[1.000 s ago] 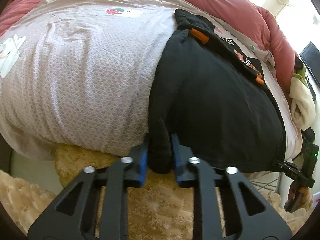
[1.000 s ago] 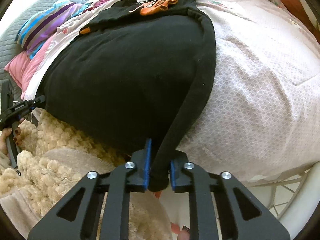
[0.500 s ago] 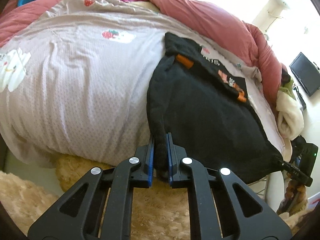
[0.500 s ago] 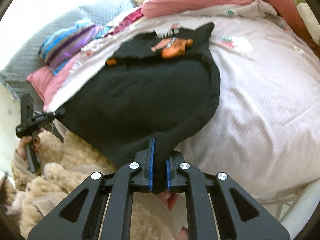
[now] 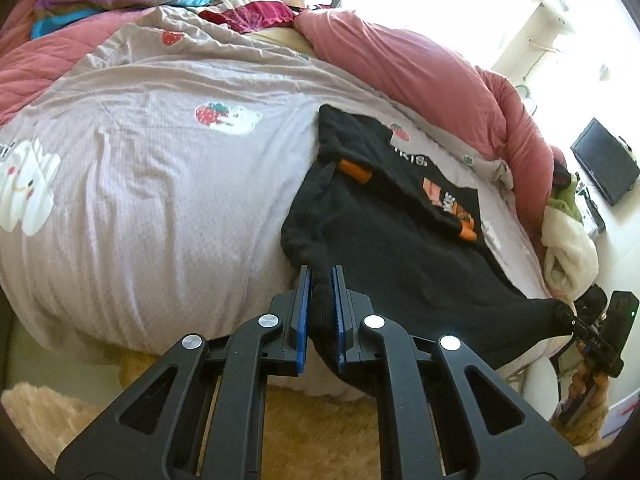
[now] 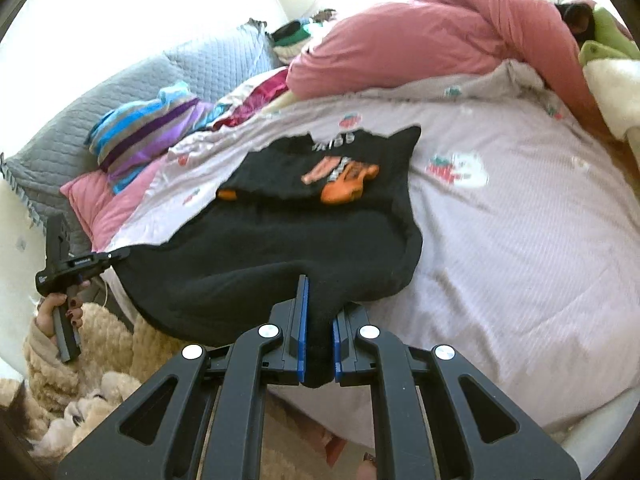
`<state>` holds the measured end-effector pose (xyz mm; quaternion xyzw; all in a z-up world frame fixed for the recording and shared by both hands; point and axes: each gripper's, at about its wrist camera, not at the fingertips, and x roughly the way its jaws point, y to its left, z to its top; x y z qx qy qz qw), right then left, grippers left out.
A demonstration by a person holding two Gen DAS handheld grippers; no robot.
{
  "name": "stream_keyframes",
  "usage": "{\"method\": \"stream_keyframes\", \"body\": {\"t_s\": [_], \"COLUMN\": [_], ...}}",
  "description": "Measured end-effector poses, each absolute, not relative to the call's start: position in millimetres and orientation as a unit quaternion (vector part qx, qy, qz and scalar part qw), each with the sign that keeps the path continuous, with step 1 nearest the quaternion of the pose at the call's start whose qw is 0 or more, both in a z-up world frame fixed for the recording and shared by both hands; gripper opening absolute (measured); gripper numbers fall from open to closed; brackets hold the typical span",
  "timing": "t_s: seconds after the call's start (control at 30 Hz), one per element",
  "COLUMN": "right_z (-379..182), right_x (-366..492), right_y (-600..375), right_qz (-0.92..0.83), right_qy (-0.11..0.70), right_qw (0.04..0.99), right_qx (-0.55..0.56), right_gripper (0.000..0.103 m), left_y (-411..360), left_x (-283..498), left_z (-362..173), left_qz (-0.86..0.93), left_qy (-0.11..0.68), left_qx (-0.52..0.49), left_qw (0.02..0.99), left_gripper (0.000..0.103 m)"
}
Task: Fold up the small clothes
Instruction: 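Lift the hem with both tools and fold it over toward the collar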
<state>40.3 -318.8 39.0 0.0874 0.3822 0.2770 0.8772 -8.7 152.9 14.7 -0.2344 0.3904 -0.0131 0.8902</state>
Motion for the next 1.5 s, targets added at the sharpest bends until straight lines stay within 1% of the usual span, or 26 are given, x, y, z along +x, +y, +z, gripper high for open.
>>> {"method": "stream_keyframes", "body": {"t_s": [0.23,0.57,1.17,1.5], "right_z": [51,65,76,85], "right_x": [56,83,134,176], "right_y": [-327,-326,-316,-318], "right_qz": [0.267,0.250,0.217,0.202], "right_qy": [0.355,0.330,0.304,0.291], "right_qw": [0.890,0.903,0.923,0.930], "right_qx": [0.106,0.113,0.090,0.098], "right_gripper": [0.008,0.008,0.008,0.008], "left_y": [157,159,159,159], "left_x": [16,60,122,174], "left_z": [34,48,64,88], "left_qz": [-0.010,-0.011,0.002,0.012], "left_qy": [0.378,0.367,0.359,0.345], "left_qx": [-0.227,-0.246,-0.224,-0.196], "left_qw": [0.897,0.897,0.906,0.918], "left_gripper": [0.004,0.004,0.004,0.004]}}
